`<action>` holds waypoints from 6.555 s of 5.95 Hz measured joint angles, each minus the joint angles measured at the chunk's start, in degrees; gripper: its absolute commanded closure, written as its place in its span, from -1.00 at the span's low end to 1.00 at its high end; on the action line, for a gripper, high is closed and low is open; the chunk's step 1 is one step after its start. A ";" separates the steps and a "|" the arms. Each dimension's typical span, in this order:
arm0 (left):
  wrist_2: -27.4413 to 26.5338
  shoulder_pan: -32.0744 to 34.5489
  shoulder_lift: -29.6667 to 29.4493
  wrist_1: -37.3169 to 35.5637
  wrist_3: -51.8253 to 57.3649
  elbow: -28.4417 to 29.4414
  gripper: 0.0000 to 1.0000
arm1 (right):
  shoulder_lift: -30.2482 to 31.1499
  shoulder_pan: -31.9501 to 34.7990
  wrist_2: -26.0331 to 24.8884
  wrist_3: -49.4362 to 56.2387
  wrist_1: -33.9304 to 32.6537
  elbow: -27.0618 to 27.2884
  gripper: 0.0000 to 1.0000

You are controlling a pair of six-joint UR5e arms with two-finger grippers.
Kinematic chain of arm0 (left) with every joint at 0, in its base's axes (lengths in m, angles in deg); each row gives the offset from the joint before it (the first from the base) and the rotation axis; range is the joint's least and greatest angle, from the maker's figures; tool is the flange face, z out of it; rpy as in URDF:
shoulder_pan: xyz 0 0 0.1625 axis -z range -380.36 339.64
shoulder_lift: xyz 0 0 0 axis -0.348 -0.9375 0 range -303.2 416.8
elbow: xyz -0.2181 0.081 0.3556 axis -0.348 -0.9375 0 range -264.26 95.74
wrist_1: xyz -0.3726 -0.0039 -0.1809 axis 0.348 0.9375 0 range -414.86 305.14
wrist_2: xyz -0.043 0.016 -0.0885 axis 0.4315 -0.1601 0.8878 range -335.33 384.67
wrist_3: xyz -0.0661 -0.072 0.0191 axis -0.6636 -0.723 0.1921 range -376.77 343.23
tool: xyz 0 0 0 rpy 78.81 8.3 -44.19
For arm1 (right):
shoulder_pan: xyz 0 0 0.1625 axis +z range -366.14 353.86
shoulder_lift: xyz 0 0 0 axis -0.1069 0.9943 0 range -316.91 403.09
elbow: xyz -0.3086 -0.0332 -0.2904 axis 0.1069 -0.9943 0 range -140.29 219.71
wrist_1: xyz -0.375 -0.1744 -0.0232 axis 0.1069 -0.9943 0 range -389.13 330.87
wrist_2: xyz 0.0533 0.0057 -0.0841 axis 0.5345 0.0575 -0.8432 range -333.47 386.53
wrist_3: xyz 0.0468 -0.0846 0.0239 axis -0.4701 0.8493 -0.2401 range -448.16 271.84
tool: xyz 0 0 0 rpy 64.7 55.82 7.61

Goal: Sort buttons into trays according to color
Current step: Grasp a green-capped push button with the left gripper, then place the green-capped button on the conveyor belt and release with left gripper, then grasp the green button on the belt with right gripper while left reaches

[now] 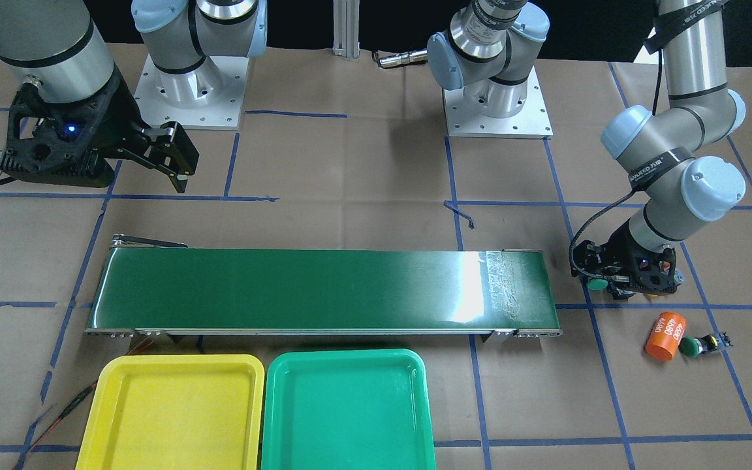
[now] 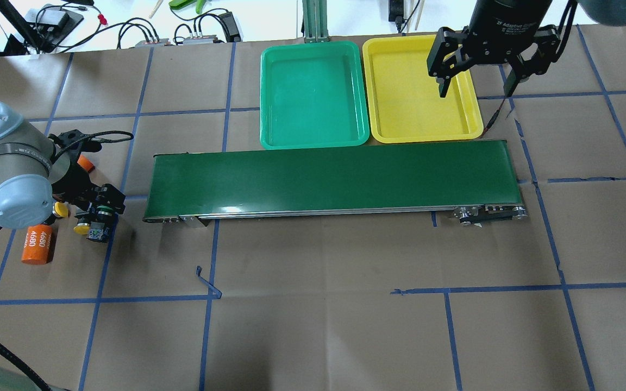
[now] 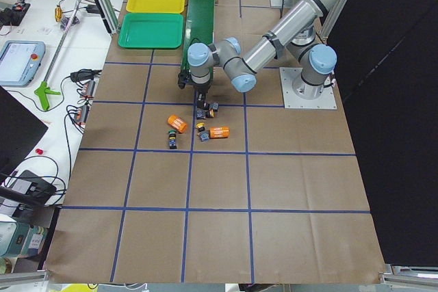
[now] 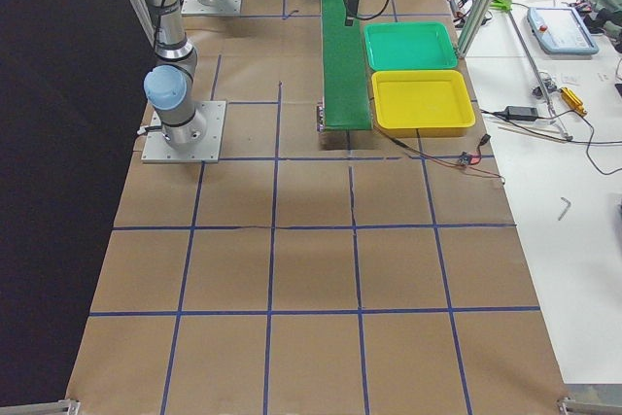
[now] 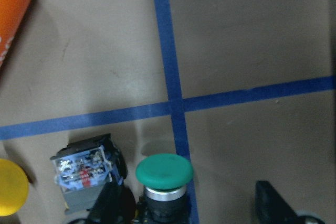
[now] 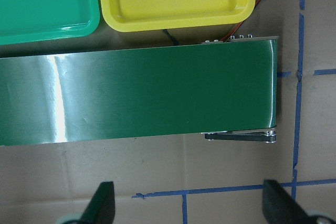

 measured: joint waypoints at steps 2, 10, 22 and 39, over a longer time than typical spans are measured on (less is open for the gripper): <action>-0.80 0.06 -2.94 -2.12 0.05 -0.33 -0.20 | 0.04 -0.02 0.05 0.52 -0.01 0.14 -1.00; -1.13 6.46 2.40 8.26 6.67 9.65 0.66 | 0.05 -0.03 -0.03 0.69 0.04 0.26 -1.00; -1.17 24.97 1.44 10.09 52.65 11.41 -0.98 | -0.16 -0.06 -0.04 11.84 -0.14 2.43 -1.00; -5.32 -2.38 -8.53 8.66 -6.27 11.21 1.00 | -6.23 8.00 5.48 82.64 -27.14 18.83 -1.00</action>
